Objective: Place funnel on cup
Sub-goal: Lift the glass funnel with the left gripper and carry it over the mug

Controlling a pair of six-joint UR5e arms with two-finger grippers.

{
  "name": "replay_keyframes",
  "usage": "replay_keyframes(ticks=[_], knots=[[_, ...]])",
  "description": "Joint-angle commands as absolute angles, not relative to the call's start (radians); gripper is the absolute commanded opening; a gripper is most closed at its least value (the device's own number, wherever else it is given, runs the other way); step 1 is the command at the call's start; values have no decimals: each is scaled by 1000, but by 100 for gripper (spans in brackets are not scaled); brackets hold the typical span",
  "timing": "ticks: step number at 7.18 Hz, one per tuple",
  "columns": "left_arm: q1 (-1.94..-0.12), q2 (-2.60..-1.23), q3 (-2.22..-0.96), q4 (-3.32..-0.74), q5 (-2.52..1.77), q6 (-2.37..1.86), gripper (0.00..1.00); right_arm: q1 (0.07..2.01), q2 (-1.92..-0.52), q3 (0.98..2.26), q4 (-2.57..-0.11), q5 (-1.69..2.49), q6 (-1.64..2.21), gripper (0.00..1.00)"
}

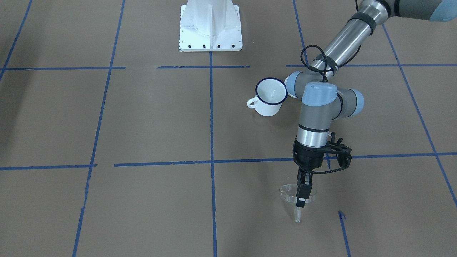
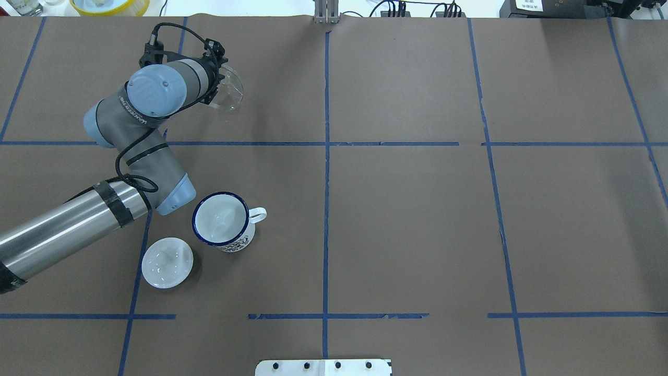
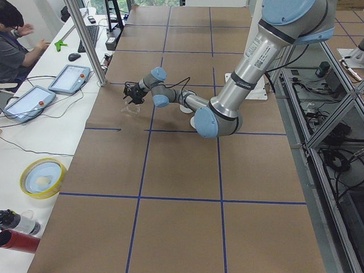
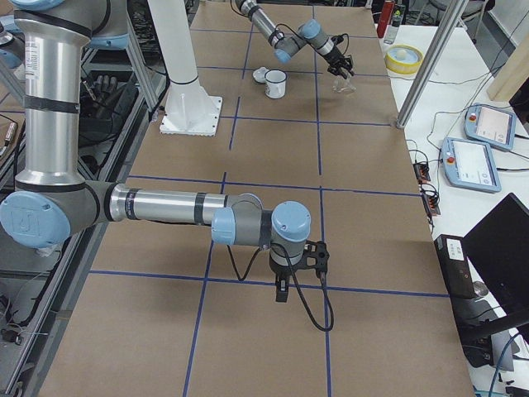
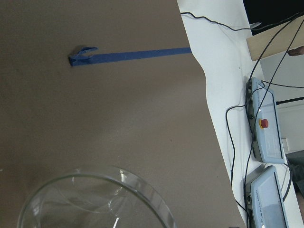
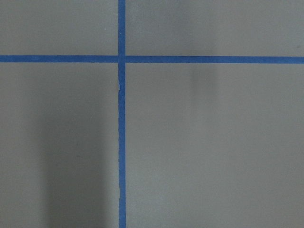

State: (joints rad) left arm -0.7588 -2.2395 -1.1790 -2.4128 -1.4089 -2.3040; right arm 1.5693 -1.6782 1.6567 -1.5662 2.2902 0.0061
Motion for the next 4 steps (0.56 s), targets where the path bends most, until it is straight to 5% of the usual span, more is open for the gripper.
replay_keyframes(ticks=[1,4], knots=[[-762,-2240,-1192,-2416,-1407,-2299,0,1569,-1678,1657,-1566,2290,6,100],[-805,-2234,-1343,-2413,-1417,-2295,0,1569,-1678,1657,-1566,2290,6,100]])
